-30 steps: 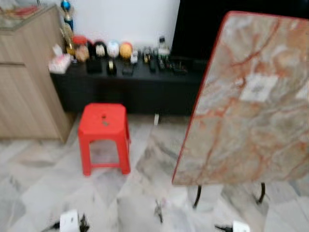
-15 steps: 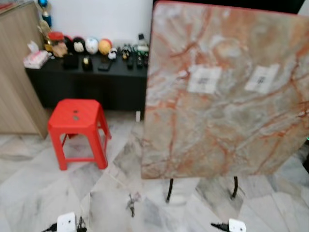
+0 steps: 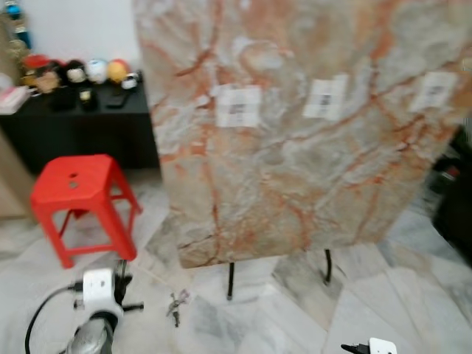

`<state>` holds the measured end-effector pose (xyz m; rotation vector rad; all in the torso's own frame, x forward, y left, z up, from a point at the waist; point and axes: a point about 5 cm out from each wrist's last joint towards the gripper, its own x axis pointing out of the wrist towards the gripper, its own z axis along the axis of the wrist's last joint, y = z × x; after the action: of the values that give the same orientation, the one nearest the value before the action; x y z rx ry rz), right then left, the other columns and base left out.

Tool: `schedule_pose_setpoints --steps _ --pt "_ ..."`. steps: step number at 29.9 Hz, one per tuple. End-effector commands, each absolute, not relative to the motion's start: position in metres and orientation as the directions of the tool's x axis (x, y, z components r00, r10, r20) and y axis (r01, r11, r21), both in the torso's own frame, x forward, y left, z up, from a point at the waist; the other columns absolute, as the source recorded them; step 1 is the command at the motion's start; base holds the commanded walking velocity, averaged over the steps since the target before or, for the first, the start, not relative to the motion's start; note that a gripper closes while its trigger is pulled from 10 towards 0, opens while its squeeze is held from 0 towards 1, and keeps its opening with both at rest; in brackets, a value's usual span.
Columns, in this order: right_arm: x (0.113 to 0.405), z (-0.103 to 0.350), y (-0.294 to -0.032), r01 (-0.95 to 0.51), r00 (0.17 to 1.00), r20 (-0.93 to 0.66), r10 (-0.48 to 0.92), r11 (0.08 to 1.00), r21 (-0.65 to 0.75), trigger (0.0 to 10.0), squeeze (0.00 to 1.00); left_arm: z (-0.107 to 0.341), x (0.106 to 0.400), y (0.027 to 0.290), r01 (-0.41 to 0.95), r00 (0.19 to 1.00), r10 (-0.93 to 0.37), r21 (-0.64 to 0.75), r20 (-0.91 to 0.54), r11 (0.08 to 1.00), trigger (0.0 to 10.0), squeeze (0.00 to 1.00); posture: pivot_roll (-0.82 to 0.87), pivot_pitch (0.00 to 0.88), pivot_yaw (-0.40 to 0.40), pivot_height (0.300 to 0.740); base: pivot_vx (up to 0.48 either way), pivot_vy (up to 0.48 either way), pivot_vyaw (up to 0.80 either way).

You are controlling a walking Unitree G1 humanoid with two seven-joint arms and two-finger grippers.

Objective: Hang keys on a hook

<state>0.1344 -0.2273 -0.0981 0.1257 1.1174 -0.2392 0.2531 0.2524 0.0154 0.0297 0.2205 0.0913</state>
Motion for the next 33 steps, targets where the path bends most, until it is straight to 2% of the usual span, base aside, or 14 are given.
schedule_pose_setpoints --steps 1,6,9,15,20,24,33 --pt "0.135 -0.100 -0.219 0.250 0.412 -0.903 -0.119 0.968 -0.013 10.0 0.00 0.028 0.263 0.235 0.010 0.986 -0.001 0.058 -0.165 0.998 10.0 0.00 0.09 0.000 -0.067 0.740 0.000 0.000 -0.80" --pt "0.143 -0.101 -0.199 0.242 0.419 -0.903 -0.101 0.970 0.004 10.0 0.00 0.048 0.274 0.219 0.094 0.993 -0.087 0.079 -0.086 0.992 10.0 0.00 0.08 0.000 -0.066 0.740 0.000 0.000 -0.79" --pt "0.150 -0.101 -0.178 0.227 0.425 -0.902 -0.077 0.974 0.023 10.0 0.00 0.065 0.278 0.205 0.146 0.989 -0.144 0.091 -0.029 0.985 10.0 0.00 0.08 0.000 -0.065 0.740 0.000 0.000 -0.79" --pt "0.156 -0.100 -0.155 0.213 0.432 -0.900 -0.052 0.976 0.046 10.0 0.00 0.080 0.277 0.183 0.239 0.971 -0.240 0.112 -0.005 0.965 10.0 0.00 0.08 0.000 -0.066 0.740 0.000 0.000 -0.79" --pt "0.160 -0.099 -0.142 0.203 0.436 -0.899 -0.041 0.978 0.054 10.0 0.00 0.089 0.277 0.173 0.266 0.963 -0.268 0.123 0.006 0.956 10.0 0.00 0.08 0.000 -0.067 0.740 0.000 0.000 -0.79" --pt "0.156 -0.100 -0.163 0.212 0.433 -0.899 -0.062 0.977 0.035 10.0 0.00 0.099 0.280 0.162 0.288 0.955 -0.294 0.118 0.035 0.950 10.0 0.00 0.08 0.000 -0.069 0.740 0.000 0.000 -0.79" --pt "0.155 -0.100 -0.166 0.212 0.433 -0.899 -0.063 0.977 0.034 10.0 0.00 0.111 0.280 0.150 0.315 0.945 -0.323 0.120 0.055 0.942 10.0 0.00 0.08 0.000 -0.073 0.740 0.000 0.000 -0.79"
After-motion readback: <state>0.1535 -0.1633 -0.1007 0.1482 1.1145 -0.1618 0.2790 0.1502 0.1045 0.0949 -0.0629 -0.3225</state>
